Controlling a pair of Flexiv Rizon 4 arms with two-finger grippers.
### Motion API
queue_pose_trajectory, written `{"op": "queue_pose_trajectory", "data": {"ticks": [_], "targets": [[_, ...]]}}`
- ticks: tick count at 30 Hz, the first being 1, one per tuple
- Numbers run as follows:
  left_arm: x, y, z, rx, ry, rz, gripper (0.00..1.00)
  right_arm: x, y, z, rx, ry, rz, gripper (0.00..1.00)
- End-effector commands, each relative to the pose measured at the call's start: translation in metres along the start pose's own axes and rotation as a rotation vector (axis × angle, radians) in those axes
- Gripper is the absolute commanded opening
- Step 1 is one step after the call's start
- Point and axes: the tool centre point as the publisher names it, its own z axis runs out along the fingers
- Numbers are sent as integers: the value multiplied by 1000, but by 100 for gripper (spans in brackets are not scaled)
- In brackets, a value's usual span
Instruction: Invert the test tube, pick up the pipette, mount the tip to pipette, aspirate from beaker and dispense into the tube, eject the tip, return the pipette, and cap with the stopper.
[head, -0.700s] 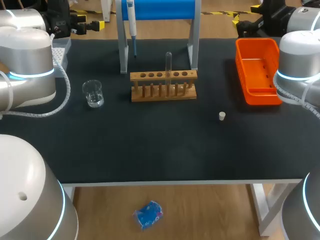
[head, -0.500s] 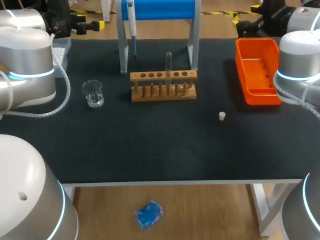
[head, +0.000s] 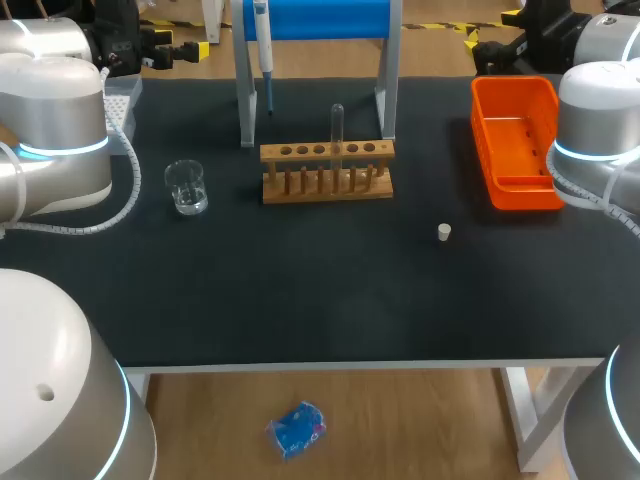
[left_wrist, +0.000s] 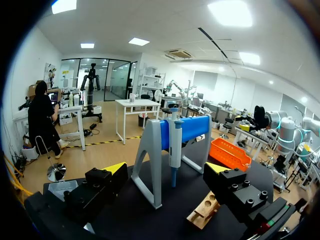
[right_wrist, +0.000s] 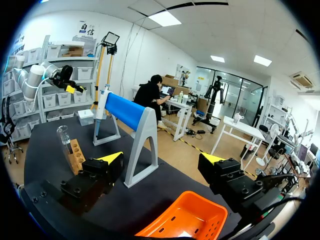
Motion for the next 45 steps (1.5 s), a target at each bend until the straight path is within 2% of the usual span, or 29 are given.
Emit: {"op": "queue_pose_trajectory", "data": {"ticks": [1, 6, 11, 12, 14, 17, 19, 21, 26, 33, 34, 40, 45], "targets": [[0, 0, 0, 0, 0, 0, 100, 0, 15, -11, -53, 38, -35, 100], [0, 0, 0, 0, 0, 0, 100, 21, 37, -43, -134, 163, -47, 100], [0, 0, 0, 0, 0, 0, 100, 53, 45, -79, -189, 358, -86, 100], [0, 0, 0, 0, 0, 0, 100, 60, 45, -87, -193, 418, -90, 100], [0, 0, 0, 0, 0, 0, 100, 78, 43, -108, -172, 630, -114, 100], [0, 0, 0, 0, 0, 0, 100, 78, 43, -108, -172, 630, -114, 100], [9, -3, -4, -11, 7, 63, 100, 78, 43, -108, -172, 630, -114, 100], [20, -3, -7, 4, 65, 102, 100, 78, 43, -108, -172, 630, -114, 100], [41, 7, -14, -23, 240, 222, 100, 78, 46, -105, -188, 643, -86, 100], [59, 26, -22, -132, 379, 340, 100, 114, 26, -109, -186, 691, -61, 100], [62, 31, -22, -158, 396, 377, 100, 117, 22, -110, -184, 696, -62, 100], [77, 45, -16, -278, 490, 459, 100, 151, -4, -116, -159, 751, 5, 100], [77, 45, -16, -278, 490, 459, 100, 151, -4, -116, -159, 751, 5, 100]]}}
